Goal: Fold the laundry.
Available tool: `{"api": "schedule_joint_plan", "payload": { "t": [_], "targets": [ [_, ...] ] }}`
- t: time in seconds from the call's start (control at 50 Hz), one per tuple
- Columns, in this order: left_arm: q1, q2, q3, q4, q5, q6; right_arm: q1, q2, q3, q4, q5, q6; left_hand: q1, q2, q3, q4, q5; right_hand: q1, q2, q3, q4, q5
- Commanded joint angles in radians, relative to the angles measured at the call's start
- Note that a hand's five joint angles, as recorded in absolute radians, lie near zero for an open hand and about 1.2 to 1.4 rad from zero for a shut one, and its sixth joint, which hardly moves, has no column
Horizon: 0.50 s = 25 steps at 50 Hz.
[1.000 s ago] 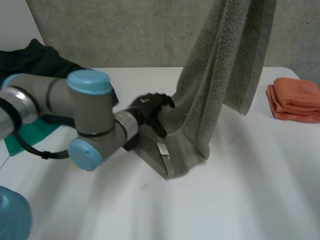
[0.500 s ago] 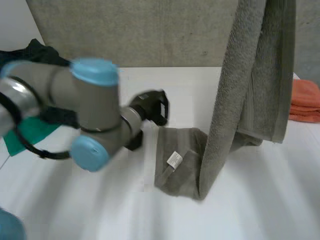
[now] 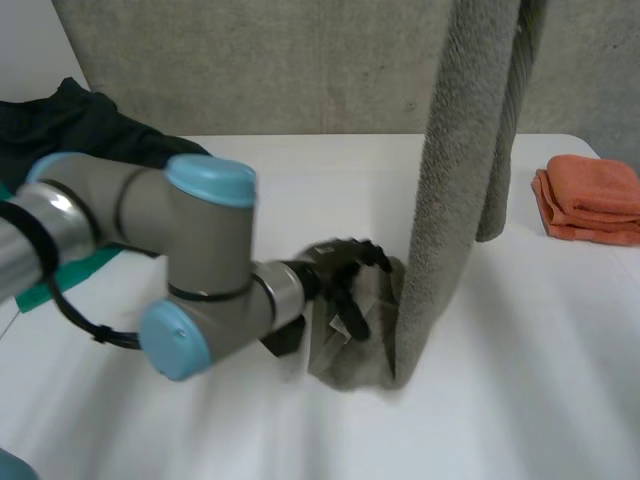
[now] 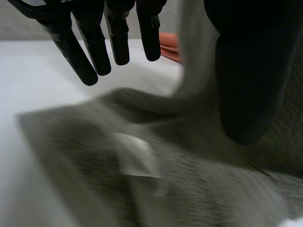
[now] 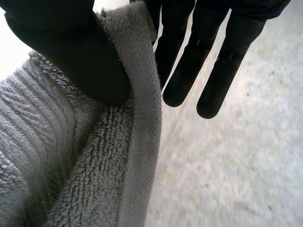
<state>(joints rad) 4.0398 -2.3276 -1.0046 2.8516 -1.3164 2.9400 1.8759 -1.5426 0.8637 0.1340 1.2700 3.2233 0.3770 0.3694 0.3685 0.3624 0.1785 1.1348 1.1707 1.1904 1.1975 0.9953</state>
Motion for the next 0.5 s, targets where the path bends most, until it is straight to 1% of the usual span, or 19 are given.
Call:
{"api": "schedule_joint_plan", "payload": {
  "t": [0.02, 0.04, 0.06, 0.1, 0.14, 0.18, 0.2, 0.24, 0.26, 0.32, 0.34, 0.36, 0.4, 0.42, 0.46, 0.5],
  "targets": [
    [-0.128, -0.081, 0.070, 0.000, 0.019, -0.078, 0.035, 0.018, -0.068, 0.016, 0.023, -0.014, 0.062, 0.069, 0.070, 0.077, 0.086, 0.261, 0.226, 0.206, 0.199, 0.226],
    [-0.148, -0.087, 0.084, -0.003, 0.013, -0.084, 0.035, 0.024, -0.066, 0.022, 0.029, -0.023, 0.368, 0.375, 0.376, 0.382, 0.392, 0.261, 0.226, 0.206, 0.199, 0.226],
    [-0.151, -0.088, 0.090, -0.005, 0.008, -0.085, 0.034, 0.030, -0.065, 0.025, 0.032, -0.028, 0.545, 0.553, 0.554, 0.560, 0.569, 0.261, 0.226, 0.206, 0.199, 0.226],
    [-0.150, -0.084, 0.101, -0.005, -0.010, -0.091, 0.029, 0.038, -0.054, 0.033, 0.039, -0.036, 1.017, 1.024, 1.025, 1.031, 1.041, 0.261, 0.226, 0.206, 0.199, 0.226],
    [-0.127, -0.055, 0.103, -0.006, -0.073, -0.105, 0.006, 0.051, -0.023, 0.041, 0.043, -0.052, 1.019, 1.027, 1.028, 1.034, 1.043, 0.261, 0.226, 0.206, 0.199, 0.226],
    [-0.084, -0.023, 0.101, -0.006, -0.137, -0.113, -0.020, 0.062, 0.003, 0.042, 0.043, -0.066, 1.019, 1.027, 1.028, 1.034, 1.043, 0.261, 0.226, 0.206, 0.199, 0.226],
    [-0.034, 0.019, 0.095, -0.006, -0.203, -0.111, -0.050, 0.076, 0.030, 0.042, 0.039, -0.088, 1.019, 1.027, 1.028, 1.034, 1.043, 0.261, 0.226, 0.206, 0.199, 0.226],
    [0.023, 0.062, 0.093, -0.005, -0.257, -0.096, -0.081, 0.093, 0.061, 0.045, 0.039, -0.108, 1.019, 1.027, 1.028, 1.034, 1.043, 0.261, 0.226, 0.206, 0.199, 0.226],
    [0.086, 0.104, 0.098, -0.003, -0.291, -0.064, -0.096, 0.102, 0.075, 0.045, 0.037, -0.118, 1.019, 1.027, 1.028, 1.034, 1.043, 0.261, 0.226, 0.206, 0.199, 0.226],
    [0.172, 0.174, 0.097, 0.003, -0.296, 0.008, -0.153, 0.139, 0.136, 0.042, 0.031, -0.163, 1.019, 1.027, 1.028, 1.034, 1.043, 0.261, 0.226, 0.206, 0.199, 0.226],
    [0.221, 0.224, 0.095, 0.008, -0.285, 0.057, -0.171, 0.159, 0.164, 0.039, 0.023, -0.187, 1.019, 1.027, 1.028, 1.034, 1.043, 0.261, 0.226, 0.206, 0.199, 0.226],
    [0.238, 0.246, 0.095, 0.012, -0.279, 0.082, -0.178, 0.171, 0.176, 0.038, 0.017, -0.200, 1.019, 1.027, 1.028, 1.034, 1.043, 0.261, 0.226, 0.206, 0.199, 0.226],
    [0.257, 0.280, 0.093, 0.026, -0.264, 0.131, -0.185, 0.196, 0.198, 0.035, 0.003, -0.229, 1.019, 1.027, 1.028, 1.034, 1.043, 0.261, 0.226, 0.206, 0.199, 0.226],
    [0.260, 0.310, 0.090, 0.049, -0.256, 0.174, -0.188, 0.222, 0.219, 0.027, -0.010, -0.261, 1.019, 1.027, 1.028, 1.034, 1.043, 0.261, 0.226, 0.206, 0.199, 0.226],
    [0.258, 0.326, 0.077, 0.083, -0.256, 0.209, -0.190, 0.242, 0.245, 0.015, -0.020, -0.298, 1.019, 1.027, 1.028, 1.034, 1.043, 0.261, 0.226, 0.206, 0.199, 0.226],
    [0.248, 0.330, 0.028, 0.153, -0.268, 0.244, -0.196, 0.271, 0.300, -0.038, -0.033, -0.342, 1.019, 1.027, 1.028, 1.034, 1.043, 0.261, 0.226, 0.206, 0.199, 0.226]
  ]
}}
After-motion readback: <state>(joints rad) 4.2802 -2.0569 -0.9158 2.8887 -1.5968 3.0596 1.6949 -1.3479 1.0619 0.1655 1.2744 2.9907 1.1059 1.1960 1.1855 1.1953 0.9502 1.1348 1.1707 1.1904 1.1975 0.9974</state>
